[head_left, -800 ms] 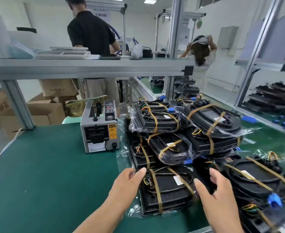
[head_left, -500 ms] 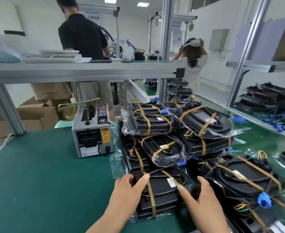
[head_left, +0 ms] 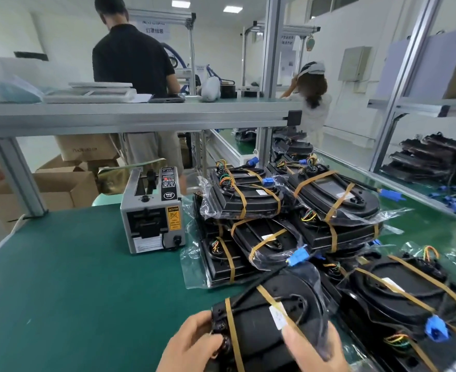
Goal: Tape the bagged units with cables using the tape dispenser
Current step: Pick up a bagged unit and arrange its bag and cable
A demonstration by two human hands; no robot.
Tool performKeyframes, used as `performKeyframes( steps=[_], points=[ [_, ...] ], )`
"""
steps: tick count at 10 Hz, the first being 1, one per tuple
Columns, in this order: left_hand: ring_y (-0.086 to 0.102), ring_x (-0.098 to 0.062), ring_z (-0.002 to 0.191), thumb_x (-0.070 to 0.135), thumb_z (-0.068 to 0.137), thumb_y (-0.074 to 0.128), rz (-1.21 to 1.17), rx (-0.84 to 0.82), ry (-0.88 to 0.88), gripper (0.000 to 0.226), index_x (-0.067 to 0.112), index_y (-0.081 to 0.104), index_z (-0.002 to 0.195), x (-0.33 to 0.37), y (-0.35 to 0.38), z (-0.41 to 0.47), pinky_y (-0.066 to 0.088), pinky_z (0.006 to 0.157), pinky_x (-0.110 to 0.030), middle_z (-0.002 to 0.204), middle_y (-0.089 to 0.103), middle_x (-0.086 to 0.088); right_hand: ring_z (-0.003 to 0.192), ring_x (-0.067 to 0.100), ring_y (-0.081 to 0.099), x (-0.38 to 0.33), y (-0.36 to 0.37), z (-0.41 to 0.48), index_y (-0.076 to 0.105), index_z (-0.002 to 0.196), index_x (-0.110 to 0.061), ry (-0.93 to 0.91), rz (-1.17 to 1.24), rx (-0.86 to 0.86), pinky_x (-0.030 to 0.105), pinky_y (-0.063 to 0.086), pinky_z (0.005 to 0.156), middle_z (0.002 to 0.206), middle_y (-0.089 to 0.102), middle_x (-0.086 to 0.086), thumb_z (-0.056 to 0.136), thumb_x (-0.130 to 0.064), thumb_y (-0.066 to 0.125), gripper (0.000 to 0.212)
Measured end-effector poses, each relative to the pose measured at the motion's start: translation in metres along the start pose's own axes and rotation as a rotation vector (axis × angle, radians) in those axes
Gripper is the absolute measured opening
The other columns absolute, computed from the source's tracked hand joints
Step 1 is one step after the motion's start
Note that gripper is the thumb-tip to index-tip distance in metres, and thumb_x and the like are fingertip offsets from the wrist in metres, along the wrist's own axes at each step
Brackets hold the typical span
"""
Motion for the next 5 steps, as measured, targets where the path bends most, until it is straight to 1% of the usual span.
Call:
performKeyframes(
  steps=[1,2,3,4,5],
  points=[
    [0.066,0.008,0.099,0.000,0.084,0.068,-0.018,-0.013,0.049,0.038,0.028,0.067,0.110,-0.002,-0.008,-0.019,0.047,0.085,-0.014,0.102,0.075,0.019,0.098,0.016,0.049,-0.023,0.020,-0.001,0.047,0.135,0.010,-0.131,0.036,-0.073,0.002,0.036,0.069,0.113,0.063,0.020,0.062,0.031,0.073,0.080],
    [0.073,-0.007,0.092,0.001,0.074,0.072,-0.147,0.072,0.112,0.031,0.015,0.071,0.102,-0.003,-0.027,-0.026,0.052,0.085,-0.026,0.100,0.078,0.001,0.077,-0.004,0.065,-0.048,0.036,-0.005,0.063,0.123,0.004,-0.274,0.079,0.039,0.003,0.040,0.063,0.091,0.074,-0.018,0.051,0.001,0.082,0.074],
    [0.069,0.002,0.078,-0.008,0.082,0.072,-0.122,0.312,0.207,0.030,0.019,0.072,0.096,0.017,-0.062,-0.020,0.053,0.086,-0.024,0.096,0.077,0.002,0.074,-0.020,0.064,-0.059,0.047,0.000,0.067,0.108,-0.032,-0.353,0.073,0.029,-0.003,0.043,0.060,0.082,0.070,-0.037,0.051,-0.011,0.090,0.064],
    [0.064,0.002,0.073,0.014,0.078,0.081,-0.100,0.396,0.466,0.021,0.032,0.075,0.088,0.071,-0.086,-0.033,0.047,0.066,-0.006,0.086,0.074,0.002,0.084,-0.010,0.070,-0.082,0.066,0.012,0.068,0.105,-0.055,-0.420,0.129,-0.141,0.001,0.048,0.068,0.094,0.073,-0.030,0.055,-0.008,0.093,0.073],
    [0.063,-0.004,0.078,0.053,0.060,0.071,-0.077,0.260,0.622,0.034,0.045,0.072,0.093,0.117,-0.074,-0.049,0.048,0.071,-0.012,0.089,0.070,0.009,0.097,0.005,0.073,-0.096,0.082,0.011,0.062,0.118,-0.056,-0.511,0.051,-0.212,0.013,0.055,0.079,0.108,0.075,-0.017,0.061,-0.003,0.089,0.082]
  ],
)
Point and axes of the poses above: each hand's wrist, its own z-axis towards the middle knuckle, its own y-axis out of the palm, x = y × z, the point moved 8 cm from there along z, towards the middle knuckle
